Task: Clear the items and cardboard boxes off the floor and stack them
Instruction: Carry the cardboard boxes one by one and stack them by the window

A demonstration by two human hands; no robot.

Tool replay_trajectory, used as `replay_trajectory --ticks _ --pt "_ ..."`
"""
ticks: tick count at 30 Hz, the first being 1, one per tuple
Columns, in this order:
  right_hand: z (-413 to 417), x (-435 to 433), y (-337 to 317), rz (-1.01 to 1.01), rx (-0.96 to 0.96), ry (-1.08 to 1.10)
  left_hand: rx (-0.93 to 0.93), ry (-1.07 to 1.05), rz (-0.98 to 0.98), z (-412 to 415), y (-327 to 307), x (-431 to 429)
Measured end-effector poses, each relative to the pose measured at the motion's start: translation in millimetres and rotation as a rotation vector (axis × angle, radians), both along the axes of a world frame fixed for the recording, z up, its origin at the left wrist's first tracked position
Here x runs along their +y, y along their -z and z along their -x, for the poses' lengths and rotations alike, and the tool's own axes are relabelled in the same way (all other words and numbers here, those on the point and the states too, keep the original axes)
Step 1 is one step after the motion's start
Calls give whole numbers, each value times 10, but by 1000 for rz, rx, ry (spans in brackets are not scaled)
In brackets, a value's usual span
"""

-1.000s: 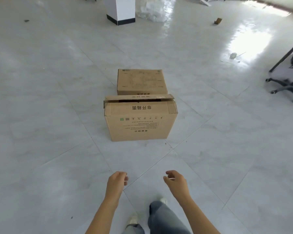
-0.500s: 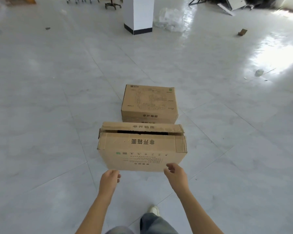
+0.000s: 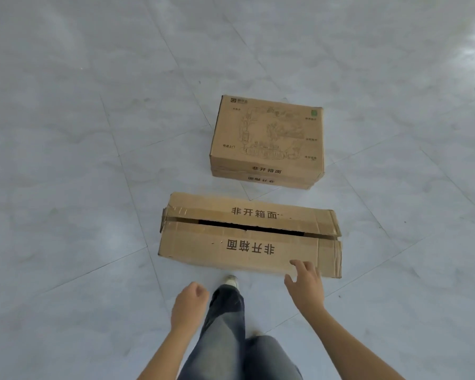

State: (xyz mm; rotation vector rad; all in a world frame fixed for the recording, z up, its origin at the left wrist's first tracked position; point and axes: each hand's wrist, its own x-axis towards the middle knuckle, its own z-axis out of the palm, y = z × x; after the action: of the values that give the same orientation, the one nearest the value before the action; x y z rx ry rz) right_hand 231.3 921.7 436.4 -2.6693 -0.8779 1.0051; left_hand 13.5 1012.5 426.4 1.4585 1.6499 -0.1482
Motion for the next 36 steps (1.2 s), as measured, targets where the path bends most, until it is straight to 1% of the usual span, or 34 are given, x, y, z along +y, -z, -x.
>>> replay_trajectory --ticks 2,5,9,11,13,15,16,18,21,23,24,26,29,31,33,36 --pt "-125 332 273 29 -15 -28 71 157 -40 -131 260 342" --pt "-241 706 671 112 -53 -60 168 326 -87 -258 638 746" --pt "-451 965 1141 252 -136 -91 285 435 -76 -372 1062 1012" --pt "-609 1072 1343 276 -192 -189 302 481 -118 -450 1233 1101" --pt "-757 1144 1492 285 -259 -357 298 552 -171 -527 1371 1150" --pt "-895 1228 1587 252 -315 -509 322 629 -214 -582 1514 1186" --pt "-968 1285 1605 209 -331 -516 323 669 -237 -606 1569 1210" --pt "-1093 1398 1612 77 -353 -453 279 760 -283 -641 1652 1285" --pt "-1241 1547 1548 -99 -358 -400 287 862 -349 -698 1820 1451" --pt "-1311 1610 1483 -148 -345 -423 298 837 -308 -785 1782 1562" --pt "-1325 1636 1446 -137 -338 -435 330 830 -263 -824 1768 1598" --pt "-1330 1680 1368 -79 -320 -432 375 865 -242 -835 1715 1646" --pt "-1289 1754 1155 -5 -292 -473 300 932 -186 -731 1399 1594" --pt "-1213 1809 963 -10 -274 -517 291 927 -164 -511 1159 1474" --pt "-1058 1886 743 -57 -264 -586 323 840 -144 -258 922 1356" --pt "-703 2008 393 -109 -260 -751 337 626 -123 67 586 1196"
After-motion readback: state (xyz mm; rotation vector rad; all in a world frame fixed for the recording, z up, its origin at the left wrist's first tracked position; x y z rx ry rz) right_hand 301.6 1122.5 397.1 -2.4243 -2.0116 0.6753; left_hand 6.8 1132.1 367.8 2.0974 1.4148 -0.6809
